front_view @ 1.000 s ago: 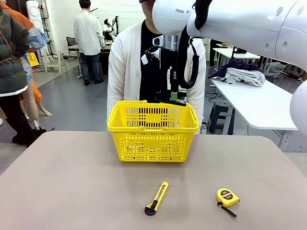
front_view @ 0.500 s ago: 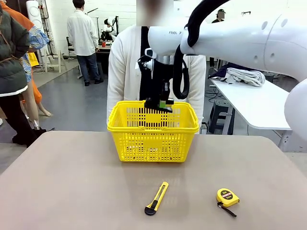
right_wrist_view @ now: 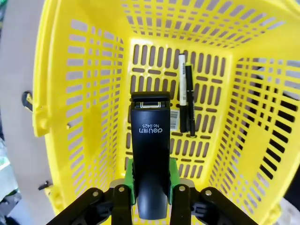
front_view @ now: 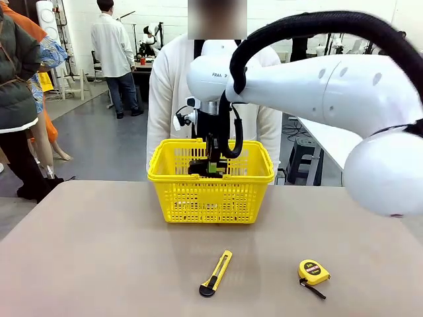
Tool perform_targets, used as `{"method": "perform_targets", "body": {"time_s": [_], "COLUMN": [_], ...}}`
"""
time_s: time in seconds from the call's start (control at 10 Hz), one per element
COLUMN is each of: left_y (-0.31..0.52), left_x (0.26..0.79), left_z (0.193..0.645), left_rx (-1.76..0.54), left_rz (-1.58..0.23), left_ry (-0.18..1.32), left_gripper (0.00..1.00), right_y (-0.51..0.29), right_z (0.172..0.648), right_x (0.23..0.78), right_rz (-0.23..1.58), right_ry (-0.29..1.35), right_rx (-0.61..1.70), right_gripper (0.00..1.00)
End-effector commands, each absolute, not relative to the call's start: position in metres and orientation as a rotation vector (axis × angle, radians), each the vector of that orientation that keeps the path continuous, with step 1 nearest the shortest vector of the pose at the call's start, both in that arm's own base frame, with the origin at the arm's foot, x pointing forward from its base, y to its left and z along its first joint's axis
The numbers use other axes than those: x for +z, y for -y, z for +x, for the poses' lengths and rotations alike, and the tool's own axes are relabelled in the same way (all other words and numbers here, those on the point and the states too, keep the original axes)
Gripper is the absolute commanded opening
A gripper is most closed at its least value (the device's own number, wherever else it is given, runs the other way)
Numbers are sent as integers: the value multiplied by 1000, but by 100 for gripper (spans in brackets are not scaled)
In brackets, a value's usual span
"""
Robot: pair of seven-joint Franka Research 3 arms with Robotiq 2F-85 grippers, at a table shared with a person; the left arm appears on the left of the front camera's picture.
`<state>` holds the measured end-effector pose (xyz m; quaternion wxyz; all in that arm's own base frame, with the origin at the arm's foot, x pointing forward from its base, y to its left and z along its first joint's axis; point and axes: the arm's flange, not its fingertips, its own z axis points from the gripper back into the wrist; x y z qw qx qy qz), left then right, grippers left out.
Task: Place the items the person wants into the basket.
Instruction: Pick up the item the person points to and place it in the Market Basket.
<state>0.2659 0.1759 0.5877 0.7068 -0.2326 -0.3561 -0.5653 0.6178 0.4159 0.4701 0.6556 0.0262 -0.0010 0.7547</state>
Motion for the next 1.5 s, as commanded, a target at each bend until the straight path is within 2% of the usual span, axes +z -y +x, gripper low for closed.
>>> {"method": "perform_targets", "body": {"time_s": [0.0, 0.9, 1.0, 1.1, 1.2, 1.3, 1.4], "left_y": [-178, -178, -178, -178, -178, -178, -178], "left_x": [588, 588, 588, 588, 588, 588, 588], "left_z": [265, 265, 265, 265, 265, 265, 265], "left_rx": [-1271, -1271, -1271, -1271, -1271, -1271, -1271], "left_rz": [-521, -521, -521, -521, -521, -521, -521], "left_ry": [811, 811, 811, 811, 811, 811, 811], "left_gripper": [100, 100, 100, 100, 100, 100, 100], "right_y": [-442, -459, -460, -460, -460, -460, -460], "right_z": [665, 686, 686, 686, 686, 685, 685], "right_x": [485, 436, 436, 436, 436, 436, 437], "right_rz": [72, 141, 137, 133, 131, 128, 125], "right_ry": [-46, -148, -136, -133, -129, -128, -126], "right_rx": [1733, 1761, 1769, 1771, 1771, 1771, 1770], "right_gripper": [31, 31, 52, 91, 91, 100, 100]}}
